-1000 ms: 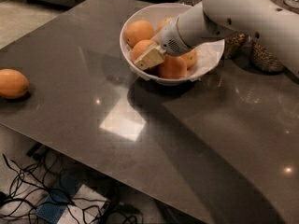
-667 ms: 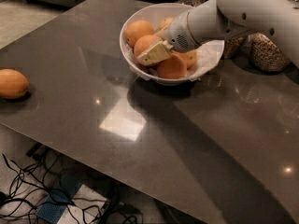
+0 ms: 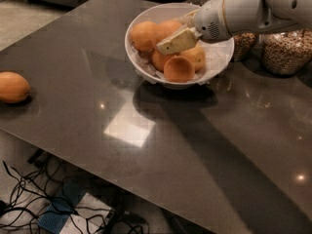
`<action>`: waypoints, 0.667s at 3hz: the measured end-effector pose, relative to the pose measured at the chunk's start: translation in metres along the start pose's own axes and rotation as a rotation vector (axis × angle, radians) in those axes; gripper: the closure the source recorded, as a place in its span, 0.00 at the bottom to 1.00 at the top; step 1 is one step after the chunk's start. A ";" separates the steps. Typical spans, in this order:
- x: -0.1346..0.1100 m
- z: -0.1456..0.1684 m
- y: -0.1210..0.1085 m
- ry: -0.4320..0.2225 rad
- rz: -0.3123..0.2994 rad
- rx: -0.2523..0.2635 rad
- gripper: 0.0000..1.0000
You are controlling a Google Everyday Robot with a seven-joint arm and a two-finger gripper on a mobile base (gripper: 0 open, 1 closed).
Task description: Pick orange from white bowl
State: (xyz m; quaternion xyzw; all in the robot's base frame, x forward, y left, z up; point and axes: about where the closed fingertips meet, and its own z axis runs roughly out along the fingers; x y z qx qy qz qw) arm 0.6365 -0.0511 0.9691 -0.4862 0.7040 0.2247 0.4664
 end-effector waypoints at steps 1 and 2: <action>-0.005 -0.031 -0.014 0.017 -0.038 0.030 1.00; 0.007 -0.047 -0.023 0.101 -0.087 0.023 1.00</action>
Offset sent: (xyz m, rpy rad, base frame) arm -0.0038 -0.0837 0.0182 -0.2541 -0.0280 0.0245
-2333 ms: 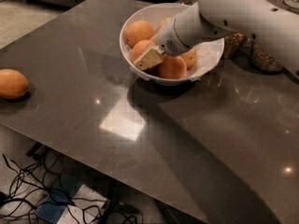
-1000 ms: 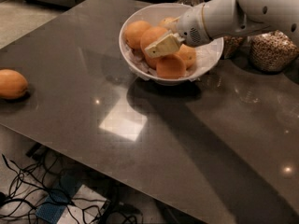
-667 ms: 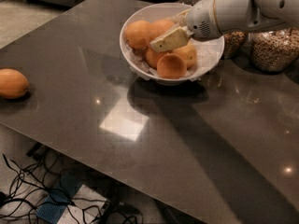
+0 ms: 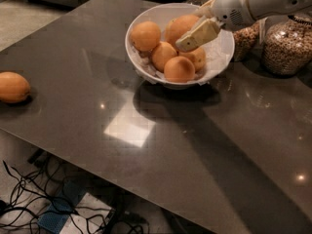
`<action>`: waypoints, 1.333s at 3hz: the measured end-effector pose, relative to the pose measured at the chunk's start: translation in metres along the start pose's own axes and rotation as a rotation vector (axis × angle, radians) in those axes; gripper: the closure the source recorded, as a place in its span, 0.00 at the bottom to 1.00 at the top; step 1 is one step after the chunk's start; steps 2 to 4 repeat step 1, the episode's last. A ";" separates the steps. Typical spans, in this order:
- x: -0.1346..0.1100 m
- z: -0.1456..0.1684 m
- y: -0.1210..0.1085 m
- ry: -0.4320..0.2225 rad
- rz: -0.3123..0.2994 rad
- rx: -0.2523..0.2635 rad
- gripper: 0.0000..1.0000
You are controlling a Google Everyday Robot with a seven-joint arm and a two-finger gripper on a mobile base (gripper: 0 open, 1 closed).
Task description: Pick orange from white bowl
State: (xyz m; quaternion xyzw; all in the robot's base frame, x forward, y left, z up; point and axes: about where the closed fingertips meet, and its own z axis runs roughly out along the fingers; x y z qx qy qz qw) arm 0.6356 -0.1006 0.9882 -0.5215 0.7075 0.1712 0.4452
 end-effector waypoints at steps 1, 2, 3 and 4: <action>0.002 -0.001 0.002 0.009 -0.001 -0.008 1.00; 0.002 -0.001 0.002 0.009 -0.001 -0.008 1.00; 0.002 -0.001 0.002 0.009 -0.001 -0.008 1.00; 0.002 -0.001 0.002 0.009 -0.001 -0.008 1.00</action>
Offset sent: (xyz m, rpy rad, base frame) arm 0.0000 0.0000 0.0000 0.0000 0.0000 0.0000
